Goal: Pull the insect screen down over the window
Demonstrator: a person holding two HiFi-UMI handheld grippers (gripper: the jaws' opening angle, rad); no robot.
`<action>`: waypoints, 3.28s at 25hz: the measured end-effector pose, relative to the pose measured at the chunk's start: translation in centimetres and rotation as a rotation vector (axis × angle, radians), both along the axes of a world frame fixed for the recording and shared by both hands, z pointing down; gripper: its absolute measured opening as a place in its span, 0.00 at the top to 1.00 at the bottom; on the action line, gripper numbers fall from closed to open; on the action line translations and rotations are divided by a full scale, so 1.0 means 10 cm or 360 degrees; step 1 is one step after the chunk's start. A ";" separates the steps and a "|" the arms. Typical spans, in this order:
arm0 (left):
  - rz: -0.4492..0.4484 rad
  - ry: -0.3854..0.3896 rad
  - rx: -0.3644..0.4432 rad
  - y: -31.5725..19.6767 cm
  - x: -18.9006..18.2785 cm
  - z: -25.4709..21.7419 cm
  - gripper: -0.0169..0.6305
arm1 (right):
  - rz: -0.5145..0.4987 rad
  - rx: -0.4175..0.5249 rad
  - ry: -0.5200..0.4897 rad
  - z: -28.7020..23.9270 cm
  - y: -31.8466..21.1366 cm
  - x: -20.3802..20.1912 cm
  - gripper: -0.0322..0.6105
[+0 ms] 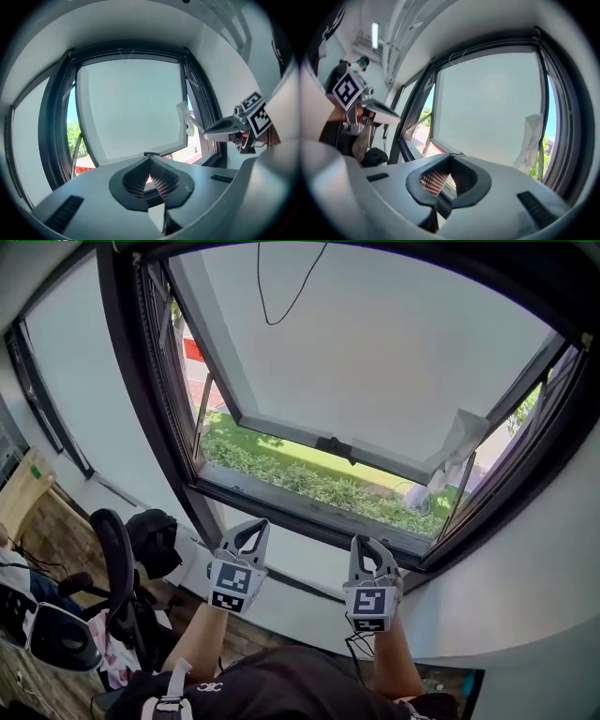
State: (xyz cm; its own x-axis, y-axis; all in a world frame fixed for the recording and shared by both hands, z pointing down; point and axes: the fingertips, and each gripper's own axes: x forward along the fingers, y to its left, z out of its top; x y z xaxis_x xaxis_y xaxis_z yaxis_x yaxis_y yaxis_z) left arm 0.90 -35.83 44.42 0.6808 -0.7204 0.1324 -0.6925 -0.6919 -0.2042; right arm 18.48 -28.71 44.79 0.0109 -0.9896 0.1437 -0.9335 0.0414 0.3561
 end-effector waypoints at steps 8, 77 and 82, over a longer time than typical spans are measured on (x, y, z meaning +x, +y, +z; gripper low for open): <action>0.0110 -0.0699 0.0461 -0.32 0.00 -0.30 0.72 | 0.0012 -0.0186 0.0636 -0.45 -0.01 0.28 0.82; -0.0359 -0.1286 0.1592 -1.97 -0.29 -4.73 0.73 | 0.1068 0.0000 0.1862 -4.90 -0.11 1.50 0.69; -0.0258 -0.1365 0.1474 -1.95 -0.28 -4.57 0.67 | 0.1024 -0.0176 0.1878 -4.76 -0.10 1.52 0.68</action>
State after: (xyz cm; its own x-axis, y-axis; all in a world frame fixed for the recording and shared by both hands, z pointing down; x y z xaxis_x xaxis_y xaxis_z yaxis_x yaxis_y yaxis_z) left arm -1.89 -55.36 -1.26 0.5223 -0.8456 -0.1103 -0.1622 0.0284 -0.9863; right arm 33.69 -29.74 -2.81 0.6365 -0.7461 -0.1955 0.0608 -0.2041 0.9771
